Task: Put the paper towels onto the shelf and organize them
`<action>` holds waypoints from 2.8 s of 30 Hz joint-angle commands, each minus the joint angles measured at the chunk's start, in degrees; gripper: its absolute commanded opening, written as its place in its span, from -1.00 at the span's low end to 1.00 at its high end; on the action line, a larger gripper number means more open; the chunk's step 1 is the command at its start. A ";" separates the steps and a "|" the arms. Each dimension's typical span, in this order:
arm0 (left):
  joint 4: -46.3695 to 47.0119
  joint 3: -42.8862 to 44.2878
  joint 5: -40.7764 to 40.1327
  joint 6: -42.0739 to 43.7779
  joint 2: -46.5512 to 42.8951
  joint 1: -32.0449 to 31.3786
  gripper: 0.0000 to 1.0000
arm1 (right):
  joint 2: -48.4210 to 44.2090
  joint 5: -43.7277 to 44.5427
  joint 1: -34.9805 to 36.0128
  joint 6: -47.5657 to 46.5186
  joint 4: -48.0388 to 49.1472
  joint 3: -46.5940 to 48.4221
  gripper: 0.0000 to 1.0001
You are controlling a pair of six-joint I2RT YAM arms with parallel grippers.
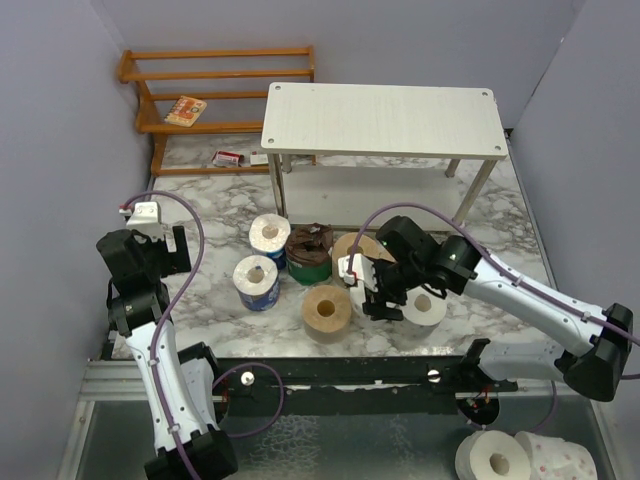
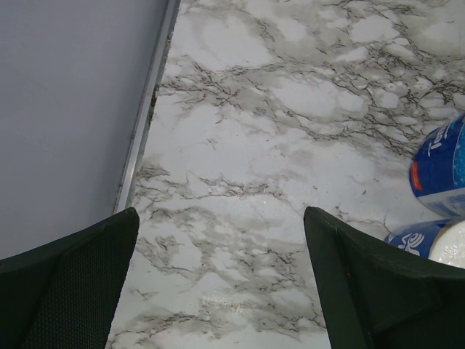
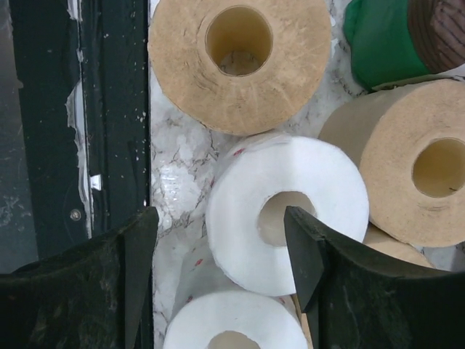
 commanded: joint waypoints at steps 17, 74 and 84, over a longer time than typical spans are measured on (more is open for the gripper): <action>-0.34 0.20 3.82 1.04 -1.57 0.98 0.98 | 1.72 9.66 0.88 0.69 9.60 -7.58 0.21; 0.56 0.20 0.50 -0.15 -0.17 0.99 0.98 | -3.70 39.17 -6.27 -10.79 -12.63 46.74 -0.97; 0.54 -0.13 0.75 -0.05 -2.32 1.07 0.98 | -2.89 45.99 -6.25 -14.32 -3.61 48.22 -0.97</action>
